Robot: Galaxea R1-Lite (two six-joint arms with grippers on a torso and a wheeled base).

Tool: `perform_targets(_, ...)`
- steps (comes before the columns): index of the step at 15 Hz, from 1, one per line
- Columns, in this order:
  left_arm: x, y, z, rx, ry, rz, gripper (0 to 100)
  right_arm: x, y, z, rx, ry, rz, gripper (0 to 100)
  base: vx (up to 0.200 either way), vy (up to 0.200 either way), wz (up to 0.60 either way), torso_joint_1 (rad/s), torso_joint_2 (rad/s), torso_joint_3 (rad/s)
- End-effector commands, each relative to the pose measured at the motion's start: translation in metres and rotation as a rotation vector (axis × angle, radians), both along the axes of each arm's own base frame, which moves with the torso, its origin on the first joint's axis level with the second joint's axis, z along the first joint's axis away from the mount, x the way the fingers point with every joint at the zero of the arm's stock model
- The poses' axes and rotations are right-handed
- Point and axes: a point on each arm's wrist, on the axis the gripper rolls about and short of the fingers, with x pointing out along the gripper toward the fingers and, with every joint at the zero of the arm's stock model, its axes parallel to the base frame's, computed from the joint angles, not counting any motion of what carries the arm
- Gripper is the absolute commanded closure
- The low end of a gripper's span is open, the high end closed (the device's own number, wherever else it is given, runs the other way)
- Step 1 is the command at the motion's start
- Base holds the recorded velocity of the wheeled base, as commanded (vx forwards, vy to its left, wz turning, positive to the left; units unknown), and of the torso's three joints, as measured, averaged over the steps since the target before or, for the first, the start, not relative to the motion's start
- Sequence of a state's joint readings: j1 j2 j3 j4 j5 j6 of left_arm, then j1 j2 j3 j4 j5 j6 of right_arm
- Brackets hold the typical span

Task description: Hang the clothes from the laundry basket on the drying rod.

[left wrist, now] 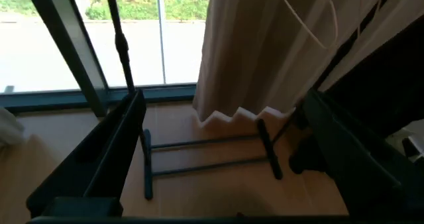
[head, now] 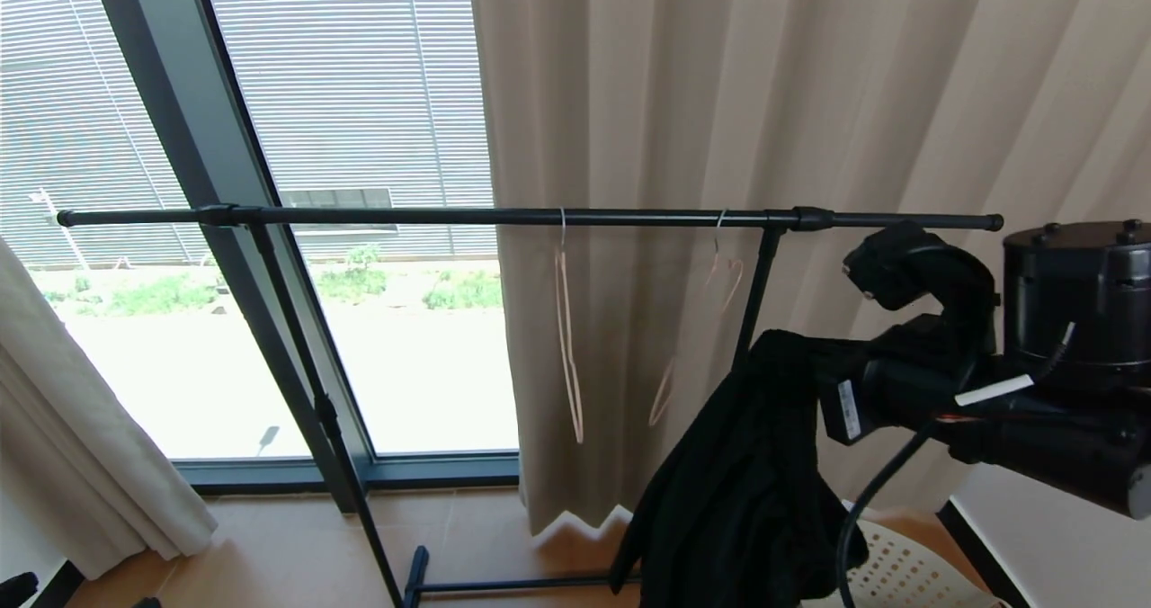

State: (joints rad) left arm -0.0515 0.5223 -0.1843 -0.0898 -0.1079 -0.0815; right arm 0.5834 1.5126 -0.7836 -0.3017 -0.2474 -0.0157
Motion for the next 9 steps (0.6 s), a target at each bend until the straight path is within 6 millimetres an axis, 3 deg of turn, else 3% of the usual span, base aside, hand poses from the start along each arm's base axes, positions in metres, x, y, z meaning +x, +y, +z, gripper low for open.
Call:
perform_targets(1,0.078,-0.036,0.036,-0.179,0.291,-0.167,0,0.035,0.029,-0.013,0.025,0.071,-0.041,100,0.0,0.0,0.0,0.0,0.0,0.0)
perform_targets(3,0.102,-0.061,0.032,-0.153,0.375,-0.172,0,0.036,0.029,-0.012,0.032,0.069,-0.044,100,0.0,0.0,0.0,0.0,0.0,0.0)
perform_targets(4,0.117,-0.083,0.025,-0.146,0.414,-0.192,0,0.036,0.029,-0.012,0.043,0.068,-0.05,100,0.0,0.0,0.0,0.0,0.0,0.0)
perform_targets(7,0.136,-0.115,0.014,-0.119,0.434,-0.258,0,0.035,0.041,-0.002,0.15,0.053,-0.074,100,0.0,0.0,0.0,0.0,0.0,0.0)
perform_targets(8,0.136,-0.115,0.014,-0.119,0.434,-0.258,0,0.035,0.041,-0.002,0.15,0.053,-0.074,100,0.0,0.0,0.0,0.0,0.0,0.0)
perform_targets(9,0.143,-0.132,0.01,-0.093,0.456,-0.285,0,0.035,0.052,-0.001,0.149,0.021,-0.159,100,0.0,0.0,0.0,0.0,0.0,0.0)
